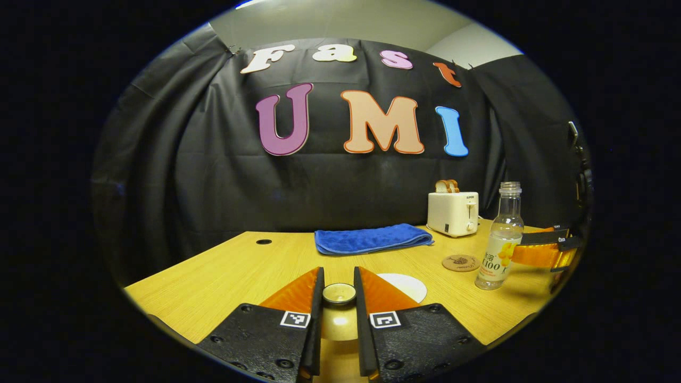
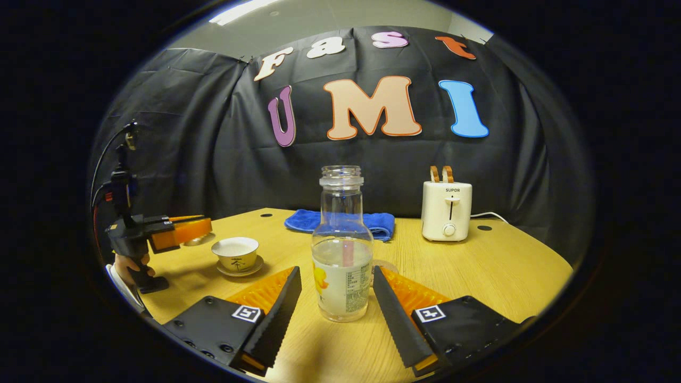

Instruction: Open the teacup lid with one hand, grasp the water bottle and pour water into the teacup with the other hand; after pouring, place the water bottle on the coaster and then close the teacup lid.

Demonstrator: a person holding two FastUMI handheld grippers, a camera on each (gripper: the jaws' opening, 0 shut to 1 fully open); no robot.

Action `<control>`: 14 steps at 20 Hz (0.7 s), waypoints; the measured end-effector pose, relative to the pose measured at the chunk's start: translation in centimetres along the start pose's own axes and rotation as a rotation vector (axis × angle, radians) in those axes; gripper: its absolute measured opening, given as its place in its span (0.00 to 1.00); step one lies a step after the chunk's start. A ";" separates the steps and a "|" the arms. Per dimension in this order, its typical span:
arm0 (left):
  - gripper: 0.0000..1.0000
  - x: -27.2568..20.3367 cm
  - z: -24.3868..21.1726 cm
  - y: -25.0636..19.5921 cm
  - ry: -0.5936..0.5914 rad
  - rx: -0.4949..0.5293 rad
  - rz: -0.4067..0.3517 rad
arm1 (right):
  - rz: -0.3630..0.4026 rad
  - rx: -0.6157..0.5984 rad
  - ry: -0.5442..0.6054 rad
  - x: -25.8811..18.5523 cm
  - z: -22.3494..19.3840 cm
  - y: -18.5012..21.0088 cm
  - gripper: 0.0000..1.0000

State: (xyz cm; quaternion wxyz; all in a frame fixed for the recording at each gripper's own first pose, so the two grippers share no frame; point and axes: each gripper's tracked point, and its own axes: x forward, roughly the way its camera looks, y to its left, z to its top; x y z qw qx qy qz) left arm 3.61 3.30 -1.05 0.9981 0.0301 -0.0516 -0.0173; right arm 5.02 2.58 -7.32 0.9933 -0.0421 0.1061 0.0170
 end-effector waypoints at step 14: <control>0.26 -0.4 0.0 4.0 0.000 0.004 0.037 | -0.025 -0.007 0.133 5.3 -1.5 0.1 0.89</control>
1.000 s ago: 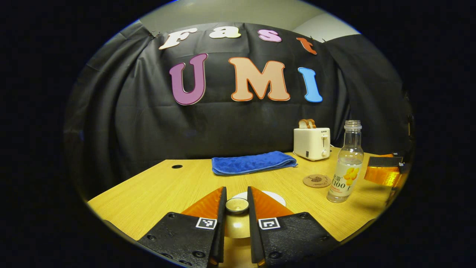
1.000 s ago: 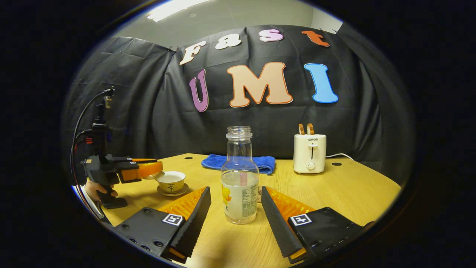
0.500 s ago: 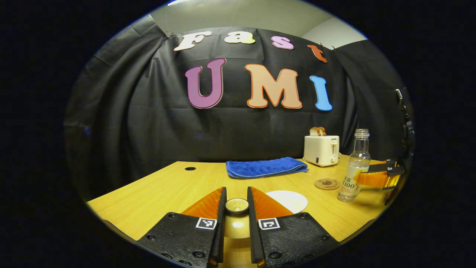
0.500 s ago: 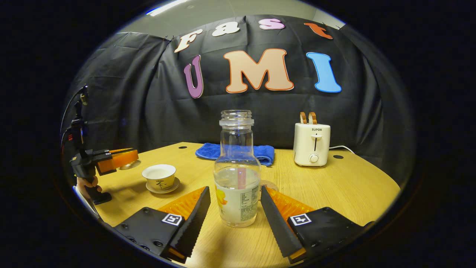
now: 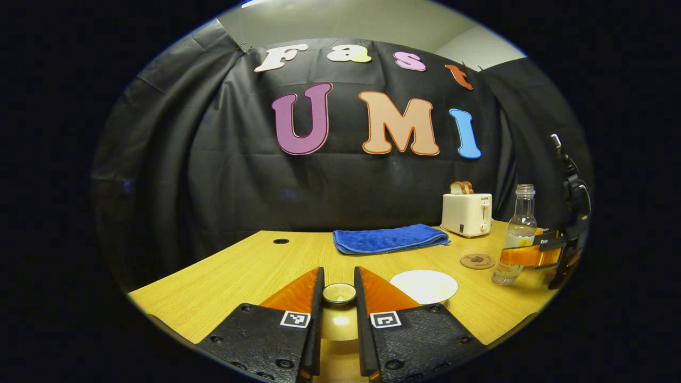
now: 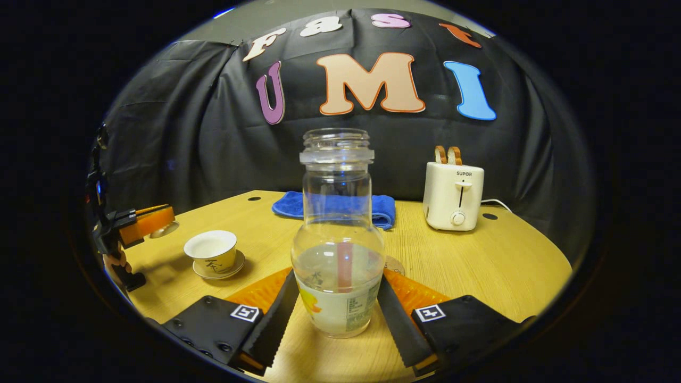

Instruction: Open the teacup lid with one hand, grasp the water bottle and pour water into the teacup with the other hand; after pouring, place the water bottle on the coaster and then close the teacup lid.

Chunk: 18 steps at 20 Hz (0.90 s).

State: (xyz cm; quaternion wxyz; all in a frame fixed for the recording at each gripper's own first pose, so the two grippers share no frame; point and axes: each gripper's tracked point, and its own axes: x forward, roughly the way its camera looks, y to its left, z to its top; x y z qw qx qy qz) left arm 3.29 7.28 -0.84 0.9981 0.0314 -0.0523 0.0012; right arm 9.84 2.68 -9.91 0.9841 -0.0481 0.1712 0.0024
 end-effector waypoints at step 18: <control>0.26 -0.1 0.1 1.6 0.002 0.000 0.042 | -0.072 -0.400 -0.055 0.9 6.7 1.7 0.82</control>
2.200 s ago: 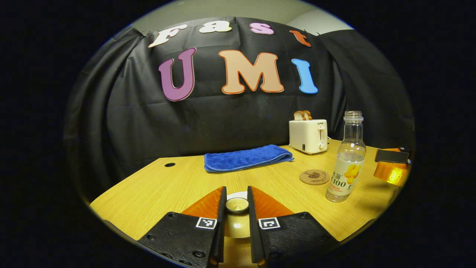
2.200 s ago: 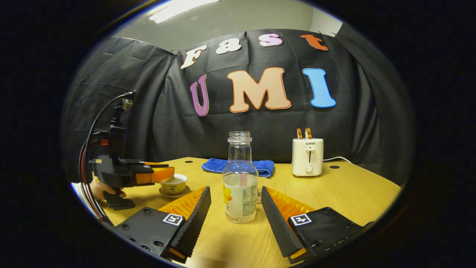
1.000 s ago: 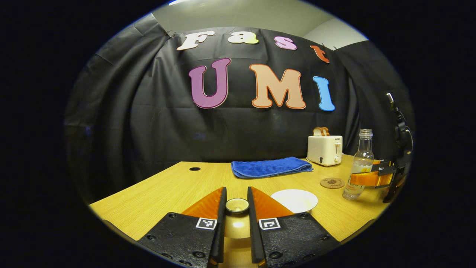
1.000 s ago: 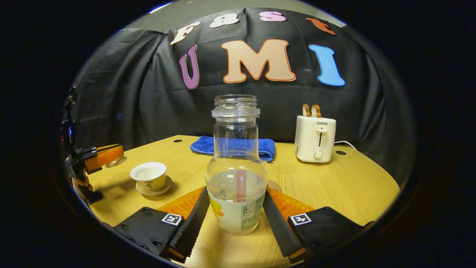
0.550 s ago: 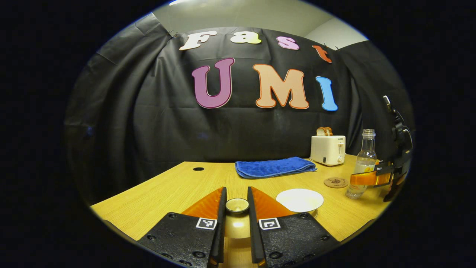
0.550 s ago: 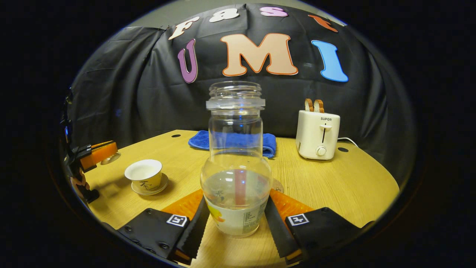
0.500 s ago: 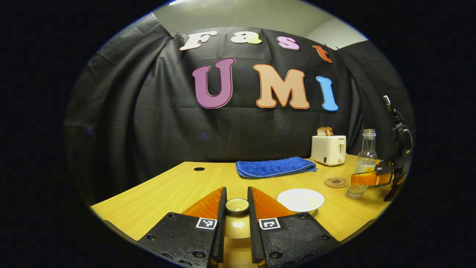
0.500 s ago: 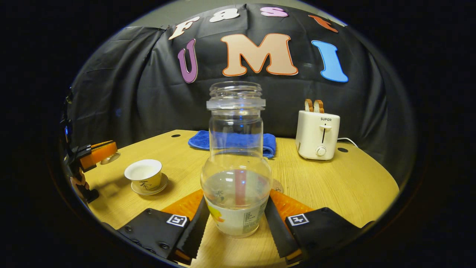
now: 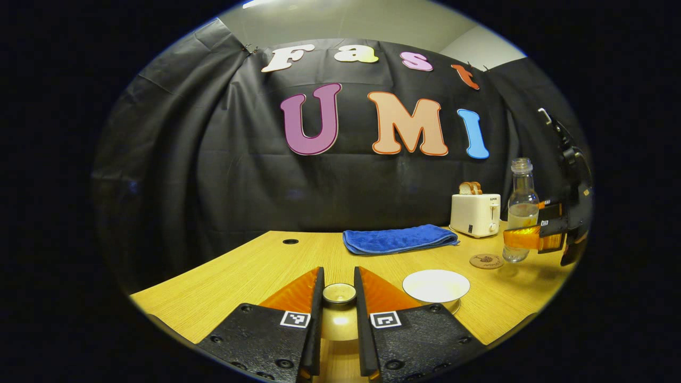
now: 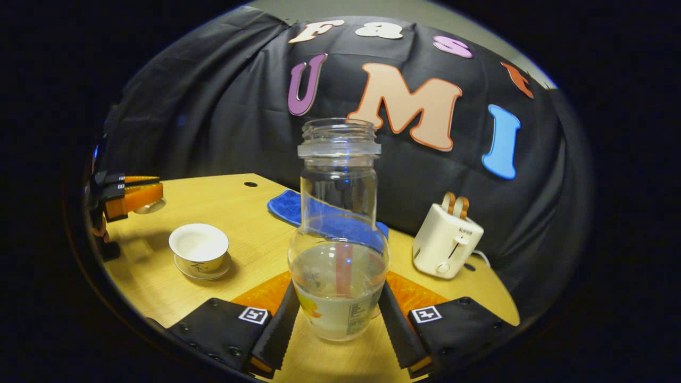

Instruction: Open the teacup lid with one hand, grasp the water bottle and pour water into the teacup with the other hand; after pouring, place the water bottle on the coaster and then close the teacup lid.

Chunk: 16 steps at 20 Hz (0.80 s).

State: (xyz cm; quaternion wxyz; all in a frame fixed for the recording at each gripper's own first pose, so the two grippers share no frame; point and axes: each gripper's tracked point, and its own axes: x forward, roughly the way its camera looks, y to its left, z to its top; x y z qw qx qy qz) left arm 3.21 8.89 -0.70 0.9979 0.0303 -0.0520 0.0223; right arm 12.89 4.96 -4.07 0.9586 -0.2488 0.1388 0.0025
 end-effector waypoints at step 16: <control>0.26 0.1 0.0 0.3 0.002 -0.001 0.013 | -0.033 -0.834 0.094 4.0 -2.2 4.0 0.80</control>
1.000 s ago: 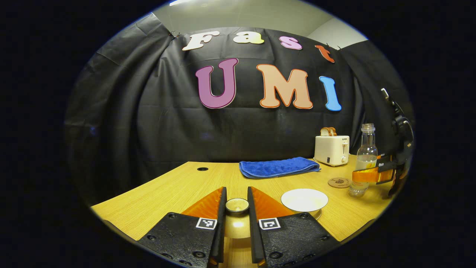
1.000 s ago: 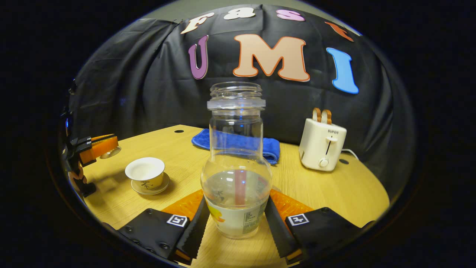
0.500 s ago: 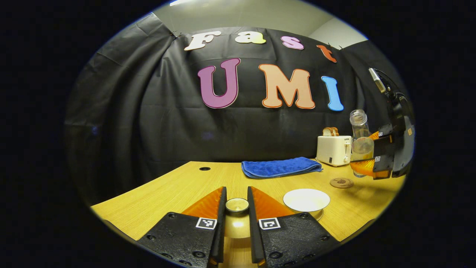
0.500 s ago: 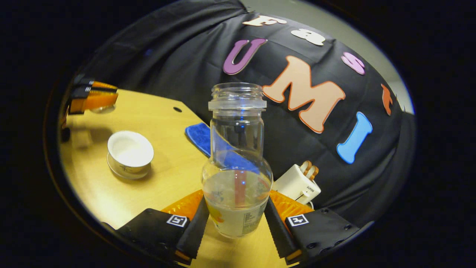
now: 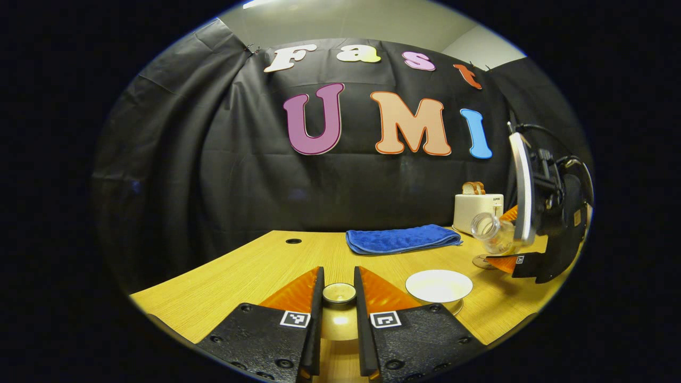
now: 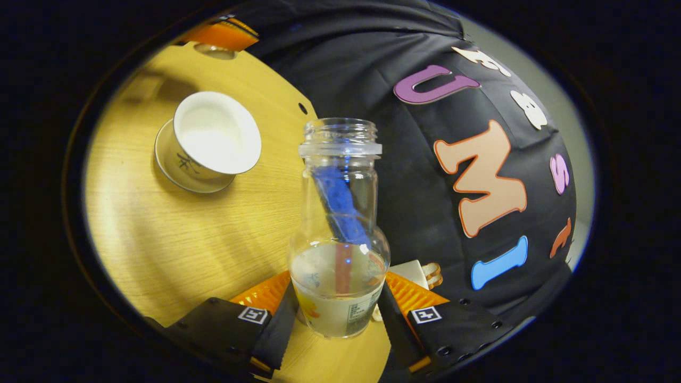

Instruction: Open the teacup lid with one hand, grasp the water bottle and pour water into the teacup with the other hand; after pouring, place the water bottle on the coaster and then close the teacup lid.

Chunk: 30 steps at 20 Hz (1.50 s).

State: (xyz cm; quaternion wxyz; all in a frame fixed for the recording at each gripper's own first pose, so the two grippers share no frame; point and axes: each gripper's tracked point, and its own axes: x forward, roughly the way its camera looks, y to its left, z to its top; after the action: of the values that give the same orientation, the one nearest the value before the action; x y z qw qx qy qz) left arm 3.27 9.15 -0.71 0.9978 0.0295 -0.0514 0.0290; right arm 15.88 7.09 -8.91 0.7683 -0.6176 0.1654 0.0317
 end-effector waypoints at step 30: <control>0.26 0.0 0.0 0.3 0.001 -0.001 0.012 | -0.188 -0.654 -0.072 -0.1 4.1 -4.4 0.80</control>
State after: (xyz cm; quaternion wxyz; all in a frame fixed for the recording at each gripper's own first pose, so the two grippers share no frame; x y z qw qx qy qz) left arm 3.29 9.43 -0.73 0.9977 0.0286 -0.0511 0.0352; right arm 17.80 10.03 -4.01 0.5346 -0.8422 0.0615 0.0337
